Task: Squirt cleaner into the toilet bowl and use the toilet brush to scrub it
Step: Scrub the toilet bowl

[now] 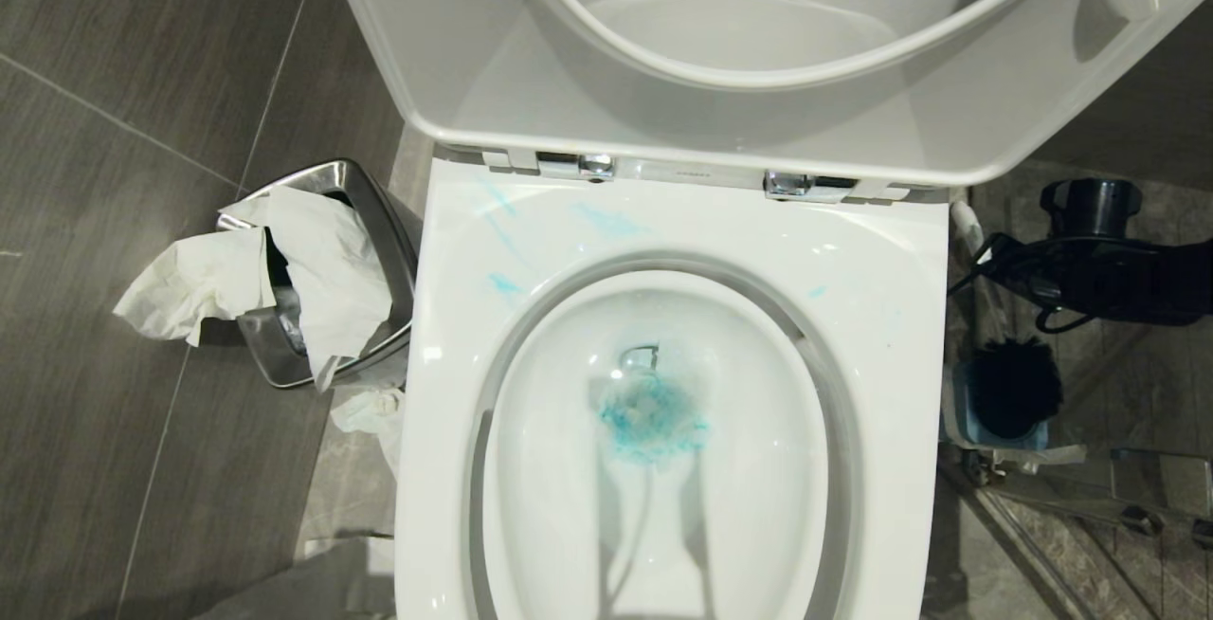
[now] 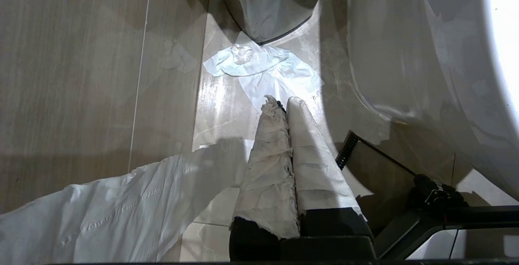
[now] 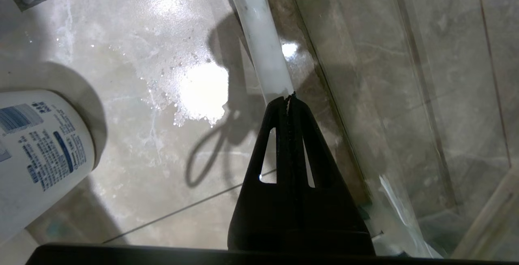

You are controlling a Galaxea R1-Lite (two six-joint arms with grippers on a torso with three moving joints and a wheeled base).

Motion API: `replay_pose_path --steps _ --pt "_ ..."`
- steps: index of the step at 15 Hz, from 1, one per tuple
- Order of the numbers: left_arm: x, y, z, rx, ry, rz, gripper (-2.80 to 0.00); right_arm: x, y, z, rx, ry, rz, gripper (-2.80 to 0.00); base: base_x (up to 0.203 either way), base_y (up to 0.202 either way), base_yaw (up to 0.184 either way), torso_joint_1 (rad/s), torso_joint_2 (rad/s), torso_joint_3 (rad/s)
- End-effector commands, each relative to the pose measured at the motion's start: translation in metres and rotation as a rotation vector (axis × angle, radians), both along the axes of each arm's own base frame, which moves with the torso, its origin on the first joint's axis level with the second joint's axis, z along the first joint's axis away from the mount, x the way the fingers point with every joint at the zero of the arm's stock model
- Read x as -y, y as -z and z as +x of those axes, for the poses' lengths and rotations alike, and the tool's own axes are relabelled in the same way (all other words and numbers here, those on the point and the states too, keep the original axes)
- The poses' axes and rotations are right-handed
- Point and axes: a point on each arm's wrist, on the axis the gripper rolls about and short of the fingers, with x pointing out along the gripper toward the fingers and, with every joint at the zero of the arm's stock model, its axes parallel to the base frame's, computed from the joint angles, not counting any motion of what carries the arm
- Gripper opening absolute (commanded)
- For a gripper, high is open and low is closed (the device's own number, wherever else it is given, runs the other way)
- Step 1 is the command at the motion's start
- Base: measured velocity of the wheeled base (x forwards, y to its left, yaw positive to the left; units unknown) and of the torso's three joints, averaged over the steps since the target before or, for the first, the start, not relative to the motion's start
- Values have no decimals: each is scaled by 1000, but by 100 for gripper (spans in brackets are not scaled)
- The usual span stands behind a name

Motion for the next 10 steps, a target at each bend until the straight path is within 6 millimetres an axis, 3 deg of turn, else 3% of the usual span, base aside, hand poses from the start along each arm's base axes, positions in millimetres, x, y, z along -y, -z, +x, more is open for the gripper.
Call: replay_pose_path --steps 1,10 --pt "0 0 0 0 0 -1 -280 -3 -13 -9 20 -2 -2 -280 0 0 0 0 0 0" --pt "0 0 0 0 0 -1 -280 -16 -14 -53 -42 -16 9 -280 0 0 0 0 0 0"
